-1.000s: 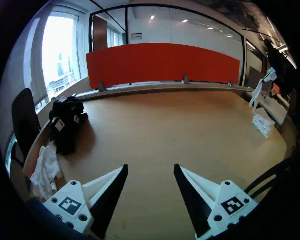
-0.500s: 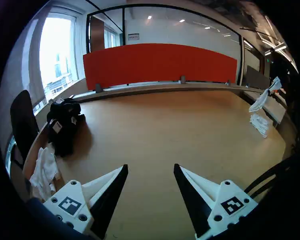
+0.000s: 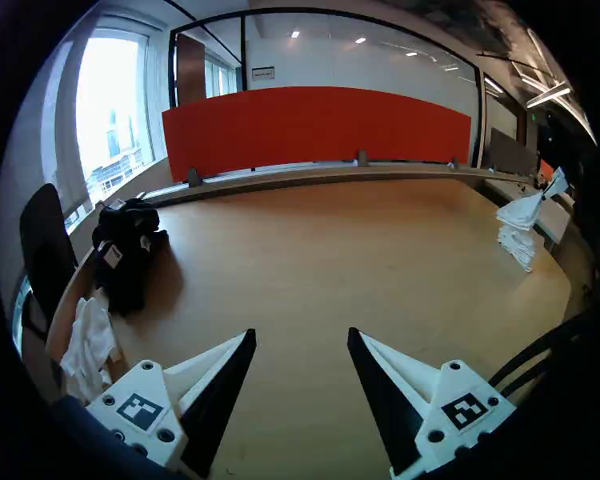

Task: Fold towel

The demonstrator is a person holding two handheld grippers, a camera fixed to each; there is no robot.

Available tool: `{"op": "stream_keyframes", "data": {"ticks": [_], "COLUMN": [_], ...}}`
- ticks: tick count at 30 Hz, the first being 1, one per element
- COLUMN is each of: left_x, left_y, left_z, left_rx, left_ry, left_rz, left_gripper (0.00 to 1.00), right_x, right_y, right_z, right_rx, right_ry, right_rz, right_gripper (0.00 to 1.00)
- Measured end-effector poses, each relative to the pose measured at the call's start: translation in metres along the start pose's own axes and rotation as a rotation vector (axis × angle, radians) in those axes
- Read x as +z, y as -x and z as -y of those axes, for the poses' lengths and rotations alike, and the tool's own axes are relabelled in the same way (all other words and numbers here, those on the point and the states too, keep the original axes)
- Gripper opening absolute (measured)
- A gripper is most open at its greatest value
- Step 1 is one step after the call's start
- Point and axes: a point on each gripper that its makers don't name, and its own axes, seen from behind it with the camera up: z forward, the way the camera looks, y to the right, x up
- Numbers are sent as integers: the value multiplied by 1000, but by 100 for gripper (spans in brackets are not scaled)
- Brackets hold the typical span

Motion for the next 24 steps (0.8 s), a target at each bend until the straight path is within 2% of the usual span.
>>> {"op": "stream_keyframes", "data": {"ticks": [8, 24], "left_x": [-3, -6], "left_y": [1, 5], "left_z": [1, 3], "left_rx": [2, 6], "left_ry": [-5, -13], "left_rz": [1, 10], "left_gripper": [84, 84], "right_x": [3, 16], "right_y": [16, 61], "right_z": [-4, -12], "right_rx": [19, 102], "right_ry": [10, 36], "right_rz": [29, 106], "right_gripper": [4, 4]}}
